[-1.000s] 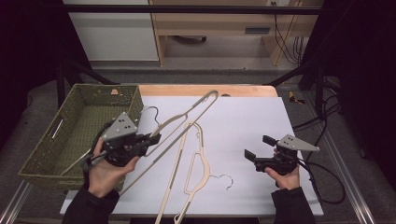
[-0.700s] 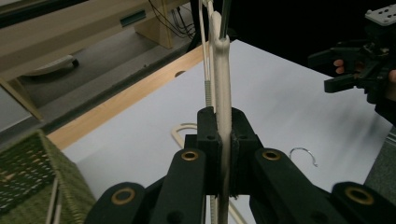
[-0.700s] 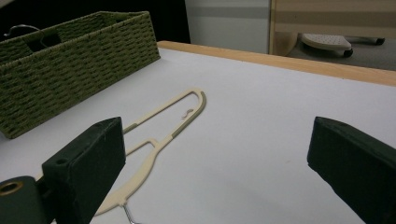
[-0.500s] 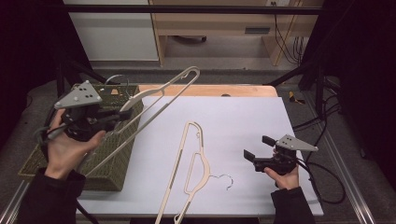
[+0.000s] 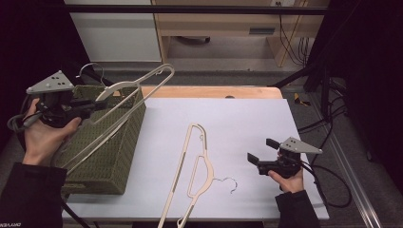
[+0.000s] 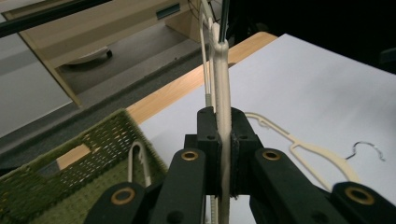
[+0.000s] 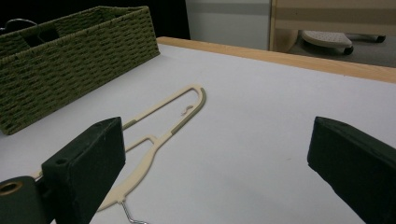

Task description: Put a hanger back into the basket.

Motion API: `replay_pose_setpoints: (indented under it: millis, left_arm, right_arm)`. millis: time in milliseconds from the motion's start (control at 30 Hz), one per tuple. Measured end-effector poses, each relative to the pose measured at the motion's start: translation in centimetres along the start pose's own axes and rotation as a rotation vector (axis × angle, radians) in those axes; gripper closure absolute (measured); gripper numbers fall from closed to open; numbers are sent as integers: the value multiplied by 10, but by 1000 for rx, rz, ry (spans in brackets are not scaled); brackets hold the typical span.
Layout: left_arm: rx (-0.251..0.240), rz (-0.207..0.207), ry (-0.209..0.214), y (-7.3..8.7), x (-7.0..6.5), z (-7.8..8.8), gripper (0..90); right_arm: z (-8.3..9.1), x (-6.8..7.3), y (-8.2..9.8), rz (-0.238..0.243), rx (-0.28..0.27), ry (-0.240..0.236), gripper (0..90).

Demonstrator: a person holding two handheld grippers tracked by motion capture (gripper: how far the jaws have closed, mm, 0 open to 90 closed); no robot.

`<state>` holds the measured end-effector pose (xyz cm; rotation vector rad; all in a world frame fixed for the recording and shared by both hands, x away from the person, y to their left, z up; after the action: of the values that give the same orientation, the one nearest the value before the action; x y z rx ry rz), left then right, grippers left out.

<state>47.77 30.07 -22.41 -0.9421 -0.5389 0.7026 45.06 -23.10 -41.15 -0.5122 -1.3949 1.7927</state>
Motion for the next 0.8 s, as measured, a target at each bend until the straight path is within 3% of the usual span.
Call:
replay_pose_setpoints:
  millis: [200,367,667,800]
  left_arm:
    - [23,30,-18,18,25,-2,855]
    - [4,58,-59,30,43,2,855]
    - [49,80,-122,58,69,1,855]
    - [66,70,-154,72,79,0,855]
  right_arm:
    - [0,0,0,5,4,-3,46]
    - [-2,0,1,2,5,1,46]
    - [-2,0,2,6,11,2,45]
    - [-3,0,2,7,13,3,45]
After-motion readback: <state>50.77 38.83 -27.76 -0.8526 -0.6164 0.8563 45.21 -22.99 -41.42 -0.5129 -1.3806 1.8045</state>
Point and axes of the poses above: each handheld gripper's, and its own axes: z roughly backward along the jaws, y roughly out of its underside, x roughly to its left, the point moved 2 cm from there along -z, roughly forward along the jaws, and after that the axes turned 1 degree about -x, right-handed, at the moved point
